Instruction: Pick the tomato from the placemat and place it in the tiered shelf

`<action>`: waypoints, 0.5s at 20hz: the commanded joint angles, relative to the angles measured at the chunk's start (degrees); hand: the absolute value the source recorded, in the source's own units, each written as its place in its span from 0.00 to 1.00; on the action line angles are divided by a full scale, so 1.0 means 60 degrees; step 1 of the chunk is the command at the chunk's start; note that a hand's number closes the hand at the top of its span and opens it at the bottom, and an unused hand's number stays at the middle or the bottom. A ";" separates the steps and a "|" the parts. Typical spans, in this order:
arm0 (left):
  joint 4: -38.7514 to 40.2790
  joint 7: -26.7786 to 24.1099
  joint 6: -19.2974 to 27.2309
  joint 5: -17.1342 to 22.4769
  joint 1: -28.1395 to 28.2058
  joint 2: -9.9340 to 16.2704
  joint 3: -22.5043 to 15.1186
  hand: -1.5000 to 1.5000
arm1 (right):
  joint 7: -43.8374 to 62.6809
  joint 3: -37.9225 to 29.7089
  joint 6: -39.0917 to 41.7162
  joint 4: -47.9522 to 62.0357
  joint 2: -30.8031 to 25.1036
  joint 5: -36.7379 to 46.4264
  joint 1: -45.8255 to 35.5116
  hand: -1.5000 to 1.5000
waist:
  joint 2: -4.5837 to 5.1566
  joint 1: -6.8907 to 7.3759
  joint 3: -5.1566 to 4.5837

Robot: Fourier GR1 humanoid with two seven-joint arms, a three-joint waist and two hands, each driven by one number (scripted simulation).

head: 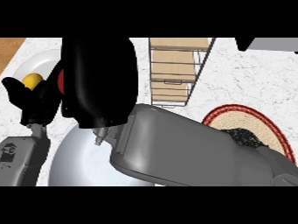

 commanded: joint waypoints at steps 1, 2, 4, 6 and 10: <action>0.0055 -0.0010 0.0292 -0.0143 0.0107 -0.0030 0.0128 0.50 | 0.2290 -0.0512 0.0073 0.0566 0.0094 -0.0015 -0.1366 1.00 | 0.0014 -0.0256 0.0010; -0.0396 0.0199 0.0054 0.0082 0.0359 0.0193 0.0229 0.50 | 0.2040 -0.0918 0.0196 0.0961 0.0094 -0.0125 -0.1454 1.00 | 0.0009 -0.0187 0.0016; -0.0476 -0.0080 0.0324 -0.0151 0.0645 -0.0113 0.0050 0.50 | 0.2287 -0.0918 0.0176 0.0957 0.0094 0.0104 -0.1506 1.00 | -0.0002 -0.0327 0.0022; 0.0060 -0.0126 0.0272 -0.0166 0.0113 -0.0004 0.0193 0.50 | 0.2115 -0.0946 0.0263 0.1182 0.0094 0.0397 -0.1336 1.00 | 0.0043 -0.0548 0.0023; -0.0213 -0.0257 0.0069 0.0038 0.0503 0.0169 0.0423 0.50 | 0.1804 -0.1847 0.0353 0.1453 0.0092 0.0543 -0.1212 1.00 | 0.0043 -0.0549 0.0029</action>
